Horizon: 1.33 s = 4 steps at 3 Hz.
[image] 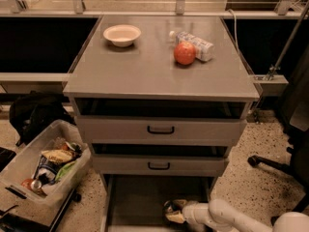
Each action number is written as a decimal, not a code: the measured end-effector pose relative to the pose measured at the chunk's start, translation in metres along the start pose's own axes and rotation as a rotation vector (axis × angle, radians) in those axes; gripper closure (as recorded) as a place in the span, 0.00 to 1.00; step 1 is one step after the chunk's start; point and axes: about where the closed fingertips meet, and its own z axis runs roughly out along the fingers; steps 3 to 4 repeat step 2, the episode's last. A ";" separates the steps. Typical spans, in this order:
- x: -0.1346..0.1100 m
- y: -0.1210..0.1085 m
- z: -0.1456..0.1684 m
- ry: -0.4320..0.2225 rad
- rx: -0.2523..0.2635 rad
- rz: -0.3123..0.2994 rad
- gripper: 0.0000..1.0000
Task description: Place redbull can into bottom drawer
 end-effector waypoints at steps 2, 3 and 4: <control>0.000 0.000 0.000 0.000 0.000 0.000 0.00; 0.000 0.000 0.000 0.000 0.000 0.000 0.00; 0.000 0.000 0.000 0.000 0.000 0.000 0.00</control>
Offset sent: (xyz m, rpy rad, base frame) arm 0.0000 0.0000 0.0000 0.0000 0.0000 0.0000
